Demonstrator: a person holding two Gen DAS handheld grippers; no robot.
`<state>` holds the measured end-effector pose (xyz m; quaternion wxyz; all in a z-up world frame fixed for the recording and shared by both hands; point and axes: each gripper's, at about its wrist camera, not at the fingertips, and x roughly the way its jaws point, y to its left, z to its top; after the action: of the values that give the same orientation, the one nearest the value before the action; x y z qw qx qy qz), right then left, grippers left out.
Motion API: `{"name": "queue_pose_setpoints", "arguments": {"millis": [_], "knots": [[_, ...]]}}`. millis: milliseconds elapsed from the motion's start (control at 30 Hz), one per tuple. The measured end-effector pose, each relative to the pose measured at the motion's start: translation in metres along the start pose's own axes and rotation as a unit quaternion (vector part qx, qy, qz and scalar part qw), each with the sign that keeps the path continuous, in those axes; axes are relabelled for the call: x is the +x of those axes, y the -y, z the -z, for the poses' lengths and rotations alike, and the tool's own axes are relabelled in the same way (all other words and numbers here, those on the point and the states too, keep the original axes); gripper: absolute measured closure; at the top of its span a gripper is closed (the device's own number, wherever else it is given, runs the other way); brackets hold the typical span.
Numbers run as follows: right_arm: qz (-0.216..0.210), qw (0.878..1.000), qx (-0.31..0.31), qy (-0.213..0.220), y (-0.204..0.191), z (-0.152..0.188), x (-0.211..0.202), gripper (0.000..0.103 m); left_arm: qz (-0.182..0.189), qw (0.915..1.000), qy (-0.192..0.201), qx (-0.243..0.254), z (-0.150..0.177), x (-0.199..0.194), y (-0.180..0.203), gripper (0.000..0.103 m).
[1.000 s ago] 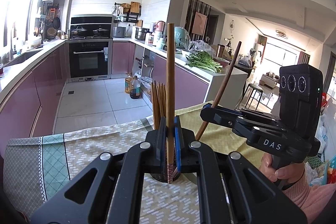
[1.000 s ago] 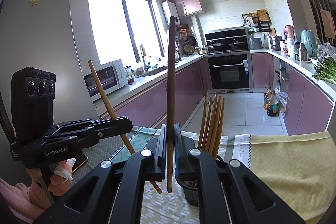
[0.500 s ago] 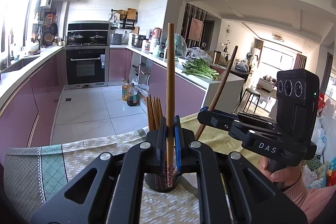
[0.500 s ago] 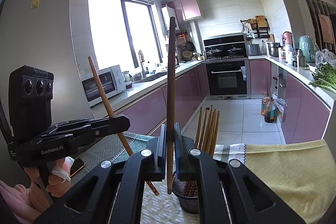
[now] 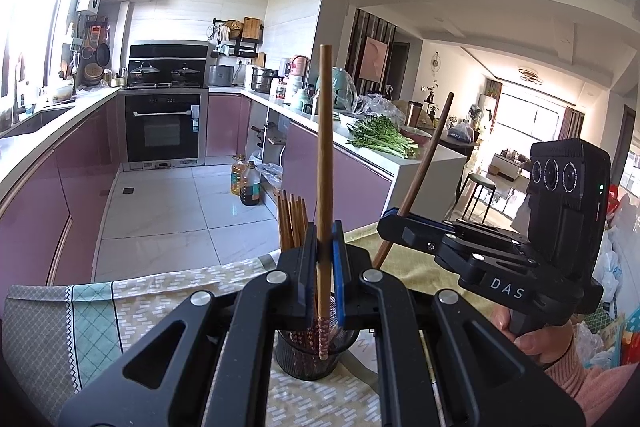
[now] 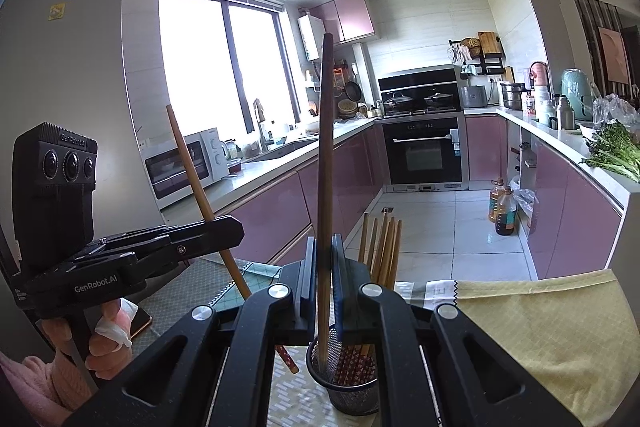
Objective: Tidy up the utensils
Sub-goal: 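Lower the left gripper's chopstick into the cup while the right gripper lowers its chopstick in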
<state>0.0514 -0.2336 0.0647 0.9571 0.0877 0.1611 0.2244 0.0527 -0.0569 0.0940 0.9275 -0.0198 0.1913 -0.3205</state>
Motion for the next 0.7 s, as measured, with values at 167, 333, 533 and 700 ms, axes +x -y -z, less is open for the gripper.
{"name": "queue_pose_setpoints", "arguments": {"millis": [167, 333, 533, 700], "knots": [[0.005, 1.000, 0.003, -0.003, 0.000, 0.000, 0.003, 0.097, -0.001, 1.0000, 0.000, 0.000, -0.002, 0.003, 0.003, 0.095], [0.010, 1.000, 0.004, -0.006, -0.001, -0.001, 0.006, 0.097, 0.001, 1.0000, -0.004, 0.000, -0.003, 0.006, 0.006, 0.095], [0.018, 1.000, 0.003, -0.010, -0.004, -0.003, 0.011, 0.097, 0.003, 0.9999, -0.008, -0.006, -0.006, 0.008, 0.001, 0.095], [0.019, 1.000, 0.005, -0.011, -0.001, -0.003, 0.014, 0.097, 0.004, 0.9999, -0.008, -0.007, -0.008, 0.009, 0.002, 0.095]]}}
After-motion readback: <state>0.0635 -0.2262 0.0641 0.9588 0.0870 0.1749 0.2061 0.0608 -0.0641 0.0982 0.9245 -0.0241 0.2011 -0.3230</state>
